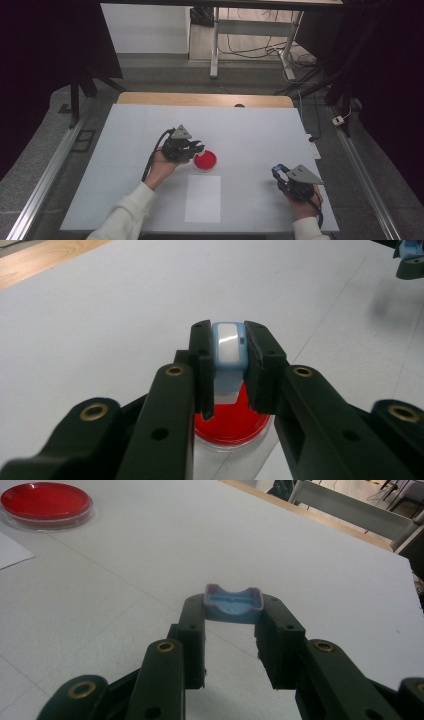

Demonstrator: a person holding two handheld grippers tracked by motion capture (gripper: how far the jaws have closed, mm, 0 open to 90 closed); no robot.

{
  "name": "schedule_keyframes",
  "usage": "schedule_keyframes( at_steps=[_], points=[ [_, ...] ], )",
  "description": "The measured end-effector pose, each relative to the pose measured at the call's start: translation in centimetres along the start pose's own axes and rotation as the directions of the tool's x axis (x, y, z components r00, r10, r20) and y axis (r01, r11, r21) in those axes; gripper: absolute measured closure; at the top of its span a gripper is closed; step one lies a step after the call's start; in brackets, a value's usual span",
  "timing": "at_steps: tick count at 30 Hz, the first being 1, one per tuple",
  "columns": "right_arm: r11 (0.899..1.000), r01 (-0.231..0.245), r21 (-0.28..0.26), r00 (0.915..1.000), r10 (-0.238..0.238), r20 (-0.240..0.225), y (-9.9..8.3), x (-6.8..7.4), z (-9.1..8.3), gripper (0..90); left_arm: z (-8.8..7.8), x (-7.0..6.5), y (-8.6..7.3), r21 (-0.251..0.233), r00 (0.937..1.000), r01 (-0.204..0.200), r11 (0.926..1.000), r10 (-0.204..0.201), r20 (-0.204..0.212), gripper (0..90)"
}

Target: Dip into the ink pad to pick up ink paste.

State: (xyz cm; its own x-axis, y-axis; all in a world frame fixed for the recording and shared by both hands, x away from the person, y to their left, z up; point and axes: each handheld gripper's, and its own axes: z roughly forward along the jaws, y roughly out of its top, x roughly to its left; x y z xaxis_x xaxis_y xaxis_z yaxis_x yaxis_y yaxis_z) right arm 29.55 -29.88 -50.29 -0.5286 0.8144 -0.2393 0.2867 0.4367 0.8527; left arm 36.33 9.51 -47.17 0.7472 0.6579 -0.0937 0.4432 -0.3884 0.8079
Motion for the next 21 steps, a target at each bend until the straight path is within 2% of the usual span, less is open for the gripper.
schedule_keyframes(
  at_steps=[21],
  points=[
    [1.0, 0.001, -0.003, 1.0, -0.001, -0.001, 0.0, 0.0, 0.0, 65.6, -1.4, -0.6, 0.2, -0.009, 0.998, -0.025, 0.9996, 0.025, 0.057, 75.5]
  ],
)
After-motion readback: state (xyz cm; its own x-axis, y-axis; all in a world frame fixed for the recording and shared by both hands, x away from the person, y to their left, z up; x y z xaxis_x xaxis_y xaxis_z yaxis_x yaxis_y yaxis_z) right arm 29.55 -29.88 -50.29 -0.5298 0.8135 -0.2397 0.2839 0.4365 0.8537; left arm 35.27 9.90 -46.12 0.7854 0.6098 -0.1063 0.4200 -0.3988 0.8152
